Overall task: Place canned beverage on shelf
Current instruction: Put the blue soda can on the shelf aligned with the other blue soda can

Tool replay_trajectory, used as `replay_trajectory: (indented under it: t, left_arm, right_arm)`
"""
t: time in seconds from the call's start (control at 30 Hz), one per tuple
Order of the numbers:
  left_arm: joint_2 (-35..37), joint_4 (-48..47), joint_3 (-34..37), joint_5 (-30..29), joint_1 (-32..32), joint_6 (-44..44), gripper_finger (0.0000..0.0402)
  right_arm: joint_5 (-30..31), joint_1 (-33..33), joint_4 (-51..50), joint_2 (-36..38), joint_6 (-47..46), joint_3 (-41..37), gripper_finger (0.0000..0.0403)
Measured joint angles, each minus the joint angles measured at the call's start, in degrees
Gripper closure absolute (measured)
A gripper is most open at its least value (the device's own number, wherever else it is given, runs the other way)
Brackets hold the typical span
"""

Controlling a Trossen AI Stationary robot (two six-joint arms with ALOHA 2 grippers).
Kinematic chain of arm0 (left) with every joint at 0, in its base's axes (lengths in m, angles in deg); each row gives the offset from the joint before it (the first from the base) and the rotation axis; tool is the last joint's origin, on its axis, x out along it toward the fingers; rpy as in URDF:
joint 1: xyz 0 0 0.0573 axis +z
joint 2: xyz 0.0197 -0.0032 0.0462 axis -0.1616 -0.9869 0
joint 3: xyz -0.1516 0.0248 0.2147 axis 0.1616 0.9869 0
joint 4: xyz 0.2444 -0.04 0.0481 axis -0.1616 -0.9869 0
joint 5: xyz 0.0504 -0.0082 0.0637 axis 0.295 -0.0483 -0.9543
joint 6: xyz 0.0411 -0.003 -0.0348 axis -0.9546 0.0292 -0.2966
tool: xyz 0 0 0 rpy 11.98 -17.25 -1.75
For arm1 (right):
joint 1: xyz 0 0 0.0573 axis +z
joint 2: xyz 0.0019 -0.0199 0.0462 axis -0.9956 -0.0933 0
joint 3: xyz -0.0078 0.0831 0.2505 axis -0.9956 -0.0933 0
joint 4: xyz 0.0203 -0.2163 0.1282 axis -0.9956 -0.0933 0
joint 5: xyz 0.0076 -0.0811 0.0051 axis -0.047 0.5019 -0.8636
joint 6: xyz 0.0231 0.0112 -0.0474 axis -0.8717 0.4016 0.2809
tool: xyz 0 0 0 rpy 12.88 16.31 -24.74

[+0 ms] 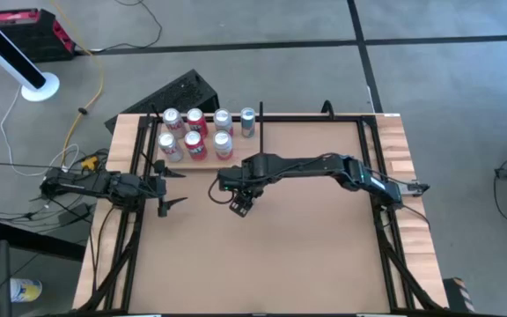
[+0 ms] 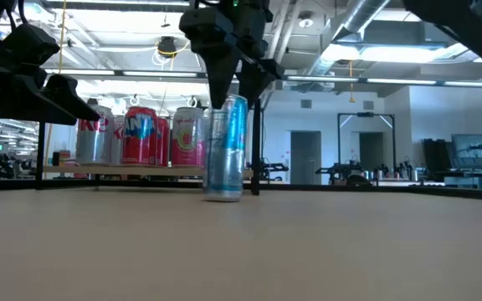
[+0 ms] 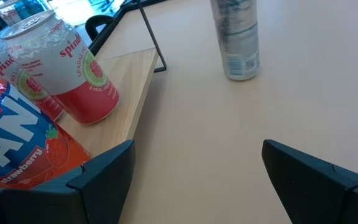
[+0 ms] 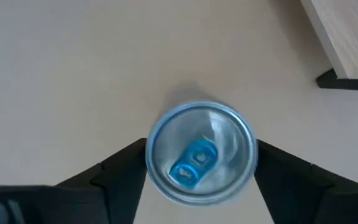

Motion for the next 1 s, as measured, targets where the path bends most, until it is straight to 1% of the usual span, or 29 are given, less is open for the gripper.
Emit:
replay_trajectory:
  t: [0.07, 0.17, 0.73, 0.87, 1.0]
  left_arm:
    - [0.0, 0.0, 0.0, 0.0, 0.0, 0.0, 0.0065]
    - [0.0, 0.0, 0.0, 0.0, 0.0, 0.0, 0.0065]
    - [0.0, 0.0, 0.0, 0.0, 0.0, 0.0, 0.0065]
    - [0.0, 0.0, 0.0, 0.0, 0.0, 0.0, 0.0065]
    - [0.0, 0.0, 0.0, 0.0, 0.0, 0.0, 0.0065]
  right_arm:
    - [0.0, 0.0, 0.2, 0.0, 0.0, 0.0, 0.0088]
    - [0.0, 0.0, 0.3, 0.0, 0.0, 0.0, 0.008]
    - [-0.5, 0.0, -0.9, 1.7, 2.4, 0.5, 0.0075]
    - [-0.5, 0.0, -0.4, 2.7, 4.9, 0.2, 0.0075]
    - [-0.4, 0.0, 2.7, 4.3, 10.5, 0.4, 0.0075]
